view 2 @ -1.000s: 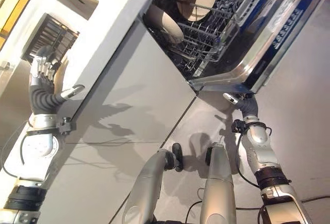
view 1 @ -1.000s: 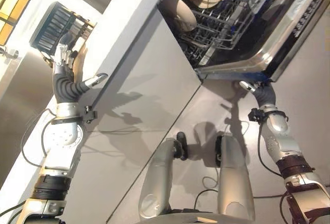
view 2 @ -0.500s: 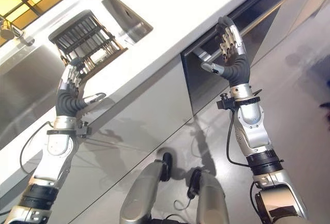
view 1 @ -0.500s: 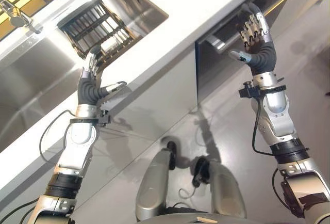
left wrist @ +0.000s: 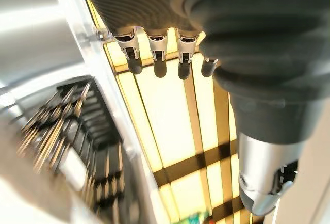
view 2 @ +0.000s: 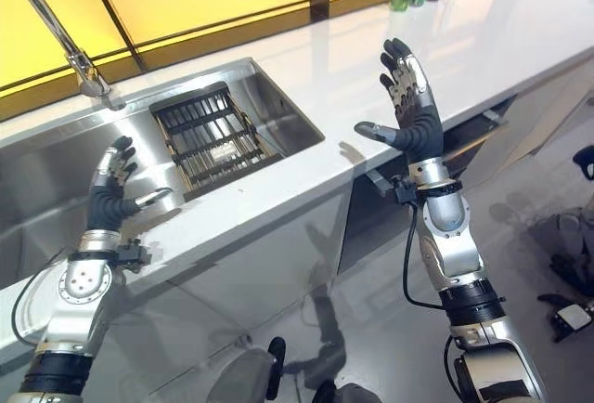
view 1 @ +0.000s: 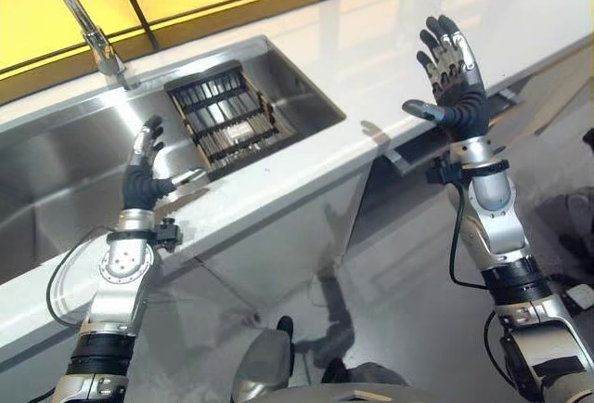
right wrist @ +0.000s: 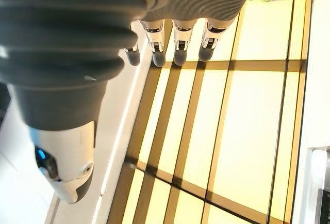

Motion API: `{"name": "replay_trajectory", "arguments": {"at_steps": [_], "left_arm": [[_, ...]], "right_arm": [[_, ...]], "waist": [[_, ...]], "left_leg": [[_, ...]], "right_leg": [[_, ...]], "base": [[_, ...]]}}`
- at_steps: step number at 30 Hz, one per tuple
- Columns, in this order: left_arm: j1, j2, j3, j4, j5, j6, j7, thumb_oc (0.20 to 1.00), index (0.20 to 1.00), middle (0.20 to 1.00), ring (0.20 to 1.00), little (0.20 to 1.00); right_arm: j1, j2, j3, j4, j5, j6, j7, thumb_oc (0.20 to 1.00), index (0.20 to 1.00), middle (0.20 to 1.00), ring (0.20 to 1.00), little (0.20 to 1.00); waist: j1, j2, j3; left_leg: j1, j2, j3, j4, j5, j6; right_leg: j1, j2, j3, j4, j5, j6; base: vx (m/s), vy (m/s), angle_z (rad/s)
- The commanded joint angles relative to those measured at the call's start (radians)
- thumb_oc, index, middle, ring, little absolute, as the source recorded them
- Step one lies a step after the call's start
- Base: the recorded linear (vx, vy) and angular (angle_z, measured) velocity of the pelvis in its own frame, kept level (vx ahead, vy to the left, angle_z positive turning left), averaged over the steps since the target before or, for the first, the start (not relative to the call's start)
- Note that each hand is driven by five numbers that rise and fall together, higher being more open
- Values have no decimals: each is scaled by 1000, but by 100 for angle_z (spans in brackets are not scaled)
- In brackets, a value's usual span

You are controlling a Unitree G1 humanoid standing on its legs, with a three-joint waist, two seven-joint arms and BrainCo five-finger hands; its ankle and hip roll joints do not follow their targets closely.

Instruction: Pick up plates and place into dishwasher.

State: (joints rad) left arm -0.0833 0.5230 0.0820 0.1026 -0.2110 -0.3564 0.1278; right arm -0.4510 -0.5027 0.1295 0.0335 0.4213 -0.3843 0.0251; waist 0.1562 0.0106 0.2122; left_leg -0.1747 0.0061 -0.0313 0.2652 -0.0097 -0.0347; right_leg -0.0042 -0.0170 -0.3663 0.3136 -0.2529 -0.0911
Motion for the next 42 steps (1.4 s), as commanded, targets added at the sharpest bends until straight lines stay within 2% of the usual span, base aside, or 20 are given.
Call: {"name": "replay_trajectory", "arguments": {"at_steps": [1,4,7,9,11,13,14,15,16,19,22,25,27,28,29,31,33,35,36,42], "left_arm": [[-13,24,5,-10,-16,-31,4,1000,1000,1000,1000,1000],[-14,-6,6,-33,-60,-38,-2,1000,1000,1000,1000,1000],[-7,-39,5,-55,-72,-43,30,1000,1000,1000,1000,1000],[-9,-50,4,-56,-93,-42,40,1000,1000,1000,1000,1000],[-15,-74,-5,-64,-109,-39,34,1000,1000,1000,1000,1000],[-26,-89,-22,-68,-119,-36,17,1000,1000,1000,1000,1000],[-40,-92,-39,-65,-137,-33,22,1000,1000,1000,1000,1000],[-49,-95,-49,-58,-147,-34,22,1000,1000,1000,1000,1000],[-56,-99,-61,-53,-154,-38,29,1000,1000,1000,1000,1000],[-68,-104,-82,-75,-163,-25,22,1000,1000,1000,1000,1000],[-72,-109,-83,-109,-209,11,-12,1000,1000,1000,1000,1000],[-87,-107,-108,-108,-183,8,-24,1000,1000,1000,1000,1000],[-99,-106,-126,-117,-195,20,-16,1000,1000,1000,1000,1000],[-103,-109,-134,-116,-188,19,-10,1000,1000,1000,1000,1000],[-125,-111,-164,-101,-190,17,8,1000,1000,1000,1000,1000],[-157,-118,-204,-87,-176,18,27,1000,1000,1000,1000,1000],[-193,-140,-247,-53,-150,3,49,1000,1000,1000,1000,1000],[-222,-142,-277,-44,-141,10,68,1000,1000,1000,1000,1000],[-226,-146,-287,-46,-138,25,76,1000,1000,1000,1000,1000],[-234,-174,-311,-61,-131,107,98,1000,1000,1000,1000,1000]], "right_arm": [[9,14,-21,-110,-13,34,5,1000,1000,1000,1000,1000],[20,23,-7,-168,-17,83,19,1000,1000,1000,1000,1000],[6,33,32,-205,-6,144,23,1000,1000,1000,1000,1000],[-1,37,53,-211,-20,166,20,1000,1000,1000,1000,1000],[7,28,77,-221,-22,178,23,1000,1000,1000,1000,1000],[27,11,90,-238,-13,188,7,1000,1000,1000,1000,1000],[36,-1,99,-232,-7,184,1,1000,1000,1000,1000,1000],[36,-5,104,-216,-4,173,-1,1000,1000,1000,1000,1000],[37,-6,105,-204,5,166,8,1000,1000,1000,1000,1000],[44,-3,101,-189,-8,163,-11,1000,1000,1000,1000,1000],[57,22,82,-178,-23,156,-78,1000,1000,1000,1000,1000],[109,47,60,-199,-38,141,-100,1000,1000,1000,1000,1000],[149,48,48,-210,-28,122,-113,1000,1000,1000,1000,1000],[158,50,48,-207,-29,112,-120,1000,1000,1000,1000,1000],[185,41,41,-202,-16,93,-141,1000,1000,1000,1000,1000],[210,20,26,-193,9,71,-153,1000,1000,1000,1000,1000],[202,15,19,-167,19,57,-165,1000,1000,1000,1000,1000],[199,13,12,-158,24,47,-178,1000,1000,1000,1000,1000],[197,13,5,-156,30,54,-181,1000,1000,1000,1000,1000],[141,46,0,-128,24,112,-197,1000,1000,1000,1000,1000]], "waist": [[6,-4,-70],[14,-5,-74],[40,-1,-69],[47,1,-64],[39,-2,-56],[2,-12,-50],[-30,-20,-53],[-47,-28,-54],[-49,-30,-59],[-30,-32,-77],[-10,-43,-95],[-18,-41,-106],[-34,-41,-111],[-41,-40,-114],[-70,-61,-112],[-94,-79,-119],[-127,-86,-120],[-166,-77,-114],[-175,-75,-116],[-161,-72,-149]], "left_leg": [[53,12,-12,-100,-10,-26],[40,23,-24,-105,11,-42],[13,33,-70,-130,77,-64],[1,47,-55,-138,100,-72],[-21,78,42,-100,116,-76],[-19,135,216,-36,111,-72],[2,189,347,-8,106,-65],[27,200,407,-10,73,-52],[32,193,422,-16,64,-45],[27,169,409,-11,23,-23],[27,121,401,-6,-54,30],[61,72,389,-35,-86,89],[72,47,358,-52,-88,104],[74,46,344,-65,-80,100],[62,20,301,-60,-78,85],[34,-5,235,-46,-68,64],[67,-8,187,-72,-69,37],[109,3,148,-117,-82,27],[117,4,137,-130,-80,30],[173,43,133,-212,-51,-9]], "right_leg": [[87,-39,50,-40,18,61],[105,-23,55,-61,18,53],[126,-5,70,-90,20,50],[134,-7,60,-101,24,52],[141,-22,21,-110,35,56],[145,-51,-41,-115,49,63],[149,-71,-86,-114,54,67],[153,-84,-103,-105,49,75],[160,-91,-110,-99,45,81],[175,-114,-124,-70,37,97],[172,-160,-126,25,58,129],[112,-223,-98,269,186,186],[59,-224,-18,363,228,207],[45,-200,9,334,234,203],[34,-129,82,202,170,191],[34,-94,127,34,149,170],[-16,-154,176,-75,232,187],[-46,-163,255,-156,254,217],[-45,-145,285,-151,256,225],[29,-160,229,-278,270,237]], "base": [[-57,-9,5],[-62,-13,2],[-8,2,-1],[-46,36,-13],[-85,77,1],[-91,98,38],[-34,120,71],[17,146,94],[89,141,106],[128,127,92],[118,133,82],[123,157,99],[94,50,109],[88,-146,110],[91,-178,93],[89,-205,95],[48,-263,81],[33,-241,75],[7,-145,106],[17,-111,65]]}}
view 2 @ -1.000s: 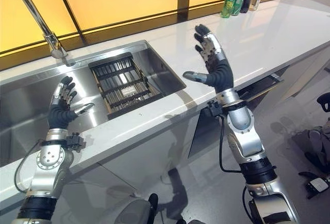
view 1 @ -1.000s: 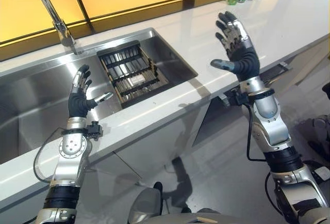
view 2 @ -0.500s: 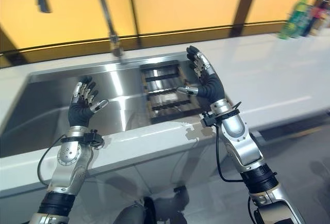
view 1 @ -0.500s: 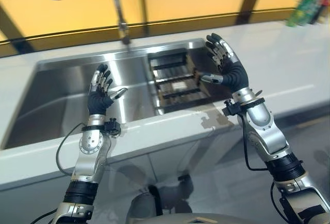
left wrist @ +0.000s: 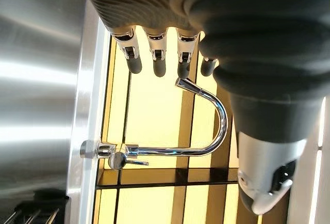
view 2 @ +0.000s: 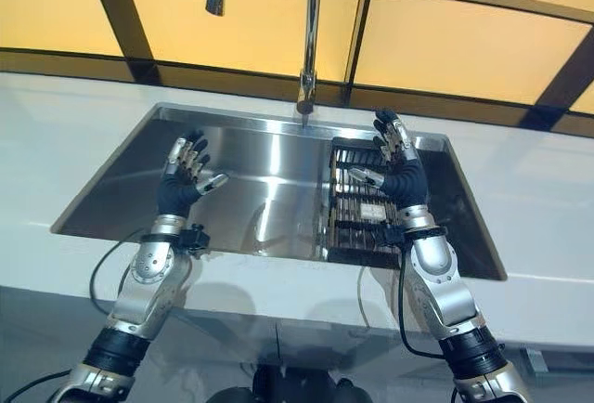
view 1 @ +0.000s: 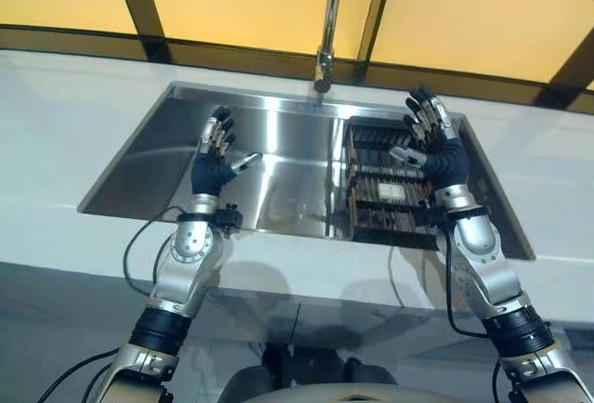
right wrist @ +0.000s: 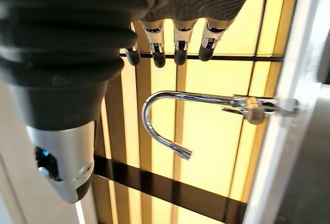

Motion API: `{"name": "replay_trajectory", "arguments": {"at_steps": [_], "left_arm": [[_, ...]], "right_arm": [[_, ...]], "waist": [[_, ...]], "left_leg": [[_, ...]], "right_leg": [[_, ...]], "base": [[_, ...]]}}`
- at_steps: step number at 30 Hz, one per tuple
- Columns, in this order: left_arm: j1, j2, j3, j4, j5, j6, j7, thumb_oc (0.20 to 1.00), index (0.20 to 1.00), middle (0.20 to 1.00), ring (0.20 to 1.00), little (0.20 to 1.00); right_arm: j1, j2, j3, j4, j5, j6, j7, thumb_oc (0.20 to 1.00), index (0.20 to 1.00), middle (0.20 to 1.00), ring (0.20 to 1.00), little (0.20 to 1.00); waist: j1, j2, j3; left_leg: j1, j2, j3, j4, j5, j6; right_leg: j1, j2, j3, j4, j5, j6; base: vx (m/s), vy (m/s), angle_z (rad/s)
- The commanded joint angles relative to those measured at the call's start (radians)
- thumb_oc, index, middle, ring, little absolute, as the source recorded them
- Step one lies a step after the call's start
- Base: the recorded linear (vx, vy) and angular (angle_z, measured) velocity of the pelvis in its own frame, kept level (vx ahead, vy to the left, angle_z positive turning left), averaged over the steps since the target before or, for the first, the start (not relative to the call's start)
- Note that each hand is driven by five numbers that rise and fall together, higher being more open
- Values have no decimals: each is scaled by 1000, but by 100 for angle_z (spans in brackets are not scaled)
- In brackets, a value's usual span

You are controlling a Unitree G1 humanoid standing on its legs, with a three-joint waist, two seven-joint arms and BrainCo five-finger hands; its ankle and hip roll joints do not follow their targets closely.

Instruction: Pick up plates and place into dishwasher.

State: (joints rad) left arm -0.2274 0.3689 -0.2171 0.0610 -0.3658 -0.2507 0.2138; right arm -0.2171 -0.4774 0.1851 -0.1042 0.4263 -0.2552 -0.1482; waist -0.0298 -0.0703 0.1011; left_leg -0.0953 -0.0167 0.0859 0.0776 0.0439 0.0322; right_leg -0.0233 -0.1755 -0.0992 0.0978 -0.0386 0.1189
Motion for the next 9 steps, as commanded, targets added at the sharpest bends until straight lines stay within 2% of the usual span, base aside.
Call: {"name": "replay_trajectory", "arguments": {"at_steps": [1,9], "left_arm": [[-85,-16,-8,-22,14,7,9,1000,1000,1000,1000,1000],[-36,-4,15,-66,-10,22,-16,1000,1000,1000,1000,1000]], "right_arm": [[-94,22,-54,8,19,-11,-21,1000,1000,1000,1000,1000],[-64,40,-34,-14,10,34,-31,1000,1000,1000,1000,1000]], "waist": [[26,11,-43],[23,26,-74]], "left_leg": [[104,72,17,-40,-100,-78],[144,99,33,-102,-87,-93]], "right_leg": [[54,-3,-45,-70,56,29],[76,1,-58,-116,54,33]], "base": [[26,-56,14],[12,-51,-9]]}}
